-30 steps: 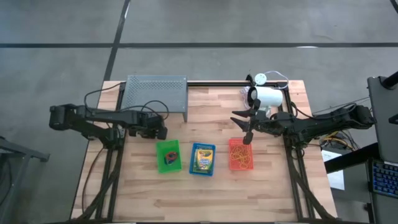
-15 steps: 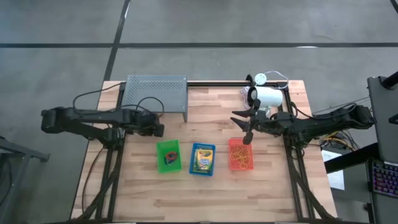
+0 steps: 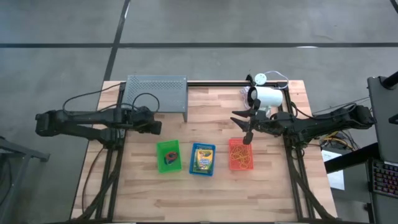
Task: Pick & Place Office Desk Supplies
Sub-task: Put the orange spring keychain into the green bin
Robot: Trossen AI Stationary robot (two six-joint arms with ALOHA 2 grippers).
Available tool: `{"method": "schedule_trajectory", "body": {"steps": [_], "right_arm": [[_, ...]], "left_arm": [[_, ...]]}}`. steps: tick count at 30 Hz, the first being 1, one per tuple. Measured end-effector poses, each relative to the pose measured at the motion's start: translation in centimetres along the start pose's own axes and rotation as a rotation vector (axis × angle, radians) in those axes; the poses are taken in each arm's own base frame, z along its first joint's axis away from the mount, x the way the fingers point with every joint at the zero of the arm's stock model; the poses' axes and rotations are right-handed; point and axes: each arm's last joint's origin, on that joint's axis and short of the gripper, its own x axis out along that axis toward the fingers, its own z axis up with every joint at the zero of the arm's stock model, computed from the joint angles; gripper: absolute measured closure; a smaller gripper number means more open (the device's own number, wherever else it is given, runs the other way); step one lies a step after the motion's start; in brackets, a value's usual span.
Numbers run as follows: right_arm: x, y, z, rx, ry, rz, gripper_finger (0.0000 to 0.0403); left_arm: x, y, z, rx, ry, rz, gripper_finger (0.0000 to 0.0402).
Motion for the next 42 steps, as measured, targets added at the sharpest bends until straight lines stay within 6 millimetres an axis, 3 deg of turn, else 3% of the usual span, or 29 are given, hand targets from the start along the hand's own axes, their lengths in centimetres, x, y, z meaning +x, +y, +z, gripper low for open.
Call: {"method": "schedule_trajectory", "body": {"steps": [16,29,42], "right_arm": [[0.0,0.0,0.0,0.0,0.0,0.0,0.0284],[0.0,0.0,0.0,0.0,0.0,0.0,0.0284],[0.0,0.0,0.0,0.0,0.0,0.0,0.0284]], "left_arm": [[-2.3,-1.2,-0.6,0.167,-0.206,-0.198,0.04],[-4.7,-3.6,-2.0,0.407,-0.389,-0.464,0.04],[-6.1,-4.5,-5.1,0.479,-0.313,-0.645,0.04]]}}
